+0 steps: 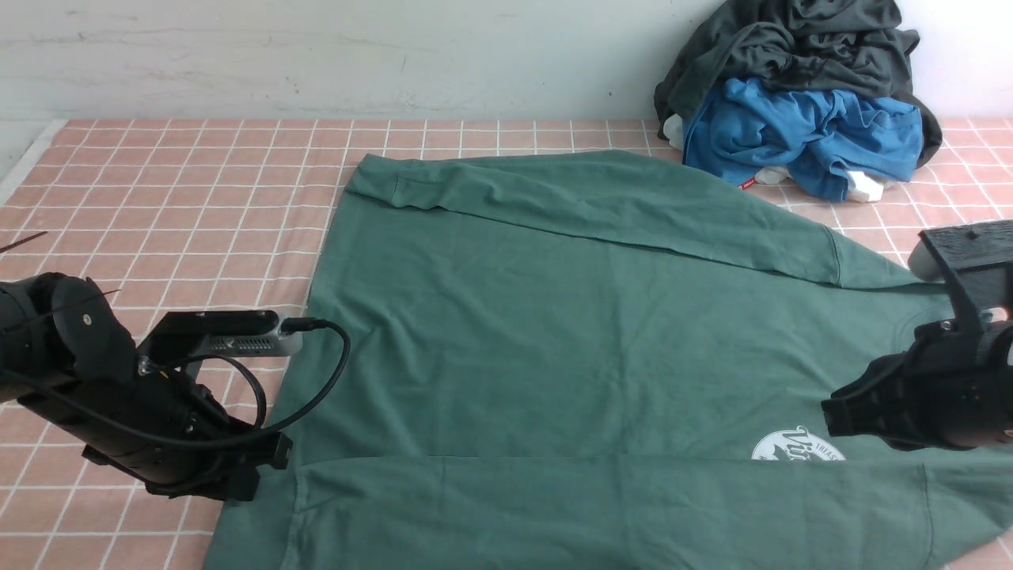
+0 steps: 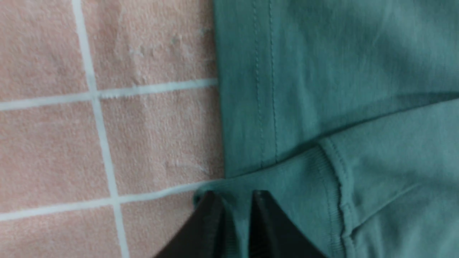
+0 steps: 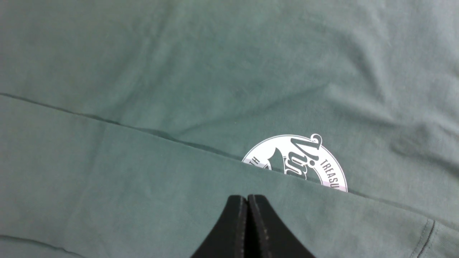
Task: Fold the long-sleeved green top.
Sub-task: Use the left arm to clamp the cuff closest to it, then use the left arm to drag and place the cuff at the centered position on the left edge of the fabric, then use the left arm to clamp the cuff farthest from it
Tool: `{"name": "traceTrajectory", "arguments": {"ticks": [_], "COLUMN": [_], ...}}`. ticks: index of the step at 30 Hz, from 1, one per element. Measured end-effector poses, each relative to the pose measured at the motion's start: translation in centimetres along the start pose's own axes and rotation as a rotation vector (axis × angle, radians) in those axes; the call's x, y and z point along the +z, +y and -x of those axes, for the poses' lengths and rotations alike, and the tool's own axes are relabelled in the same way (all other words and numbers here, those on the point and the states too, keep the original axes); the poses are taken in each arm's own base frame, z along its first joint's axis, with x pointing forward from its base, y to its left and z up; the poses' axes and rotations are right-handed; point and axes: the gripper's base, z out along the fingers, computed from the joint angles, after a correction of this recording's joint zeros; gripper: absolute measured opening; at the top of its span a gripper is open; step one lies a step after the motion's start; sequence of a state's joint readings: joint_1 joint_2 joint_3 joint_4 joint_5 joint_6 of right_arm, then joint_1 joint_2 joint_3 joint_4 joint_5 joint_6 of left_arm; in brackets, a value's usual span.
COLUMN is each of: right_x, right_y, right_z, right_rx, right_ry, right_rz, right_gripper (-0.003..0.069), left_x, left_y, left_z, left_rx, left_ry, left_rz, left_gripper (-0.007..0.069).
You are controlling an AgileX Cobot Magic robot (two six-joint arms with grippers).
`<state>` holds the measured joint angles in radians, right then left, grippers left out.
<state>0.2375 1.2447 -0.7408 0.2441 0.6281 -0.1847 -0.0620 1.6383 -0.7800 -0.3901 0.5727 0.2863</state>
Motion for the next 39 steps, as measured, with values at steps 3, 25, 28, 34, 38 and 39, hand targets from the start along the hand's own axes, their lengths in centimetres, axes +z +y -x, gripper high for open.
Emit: {"name": "traceTrajectory", "arguments": {"ticks": [3, 25, 28, 34, 38, 39], "right_x": [0.0, 0.0, 0.0, 0.0, 0.1, 0.1], "right_y": [0.0, -0.5, -0.5, -0.4, -0.4, -0.4], "right_z": [0.0, 0.1, 0.1, 0.2, 0.3, 0.3], "right_rx": [0.000, -0.068, -0.067, -0.050, -0.036, -0.036], "right_ry": [0.000, -0.011, -0.011, -0.016, -0.030, -0.032], "right_rz": [0.000, -0.055, -0.055, -0.047, -0.041, -0.041], "right_gripper": [-0.0014, -0.0014, -0.0014, -0.0014, -0.0014, -0.0014], "left_x": [0.0, -15.3, -9.7, -1.3, -0.6, -0.2], "left_y": [0.0, -6.1, -4.5, -1.6, -0.9, -0.8], "left_z": [0.1, 9.1, 11.2, 15.4, 20.0, 20.3], "left_rx": [0.001, 0.284, 0.239, 0.129, 0.077, 0.075], "left_ry": [-0.002, -0.580, -0.481, -0.281, -0.315, -0.312], "left_rz": [0.000, 0.006, 0.029, 0.036, 0.022, 0.022], "left_gripper": [0.0004, -0.0007, -0.0006, 0.0105, 0.0254, 0.0261]}}
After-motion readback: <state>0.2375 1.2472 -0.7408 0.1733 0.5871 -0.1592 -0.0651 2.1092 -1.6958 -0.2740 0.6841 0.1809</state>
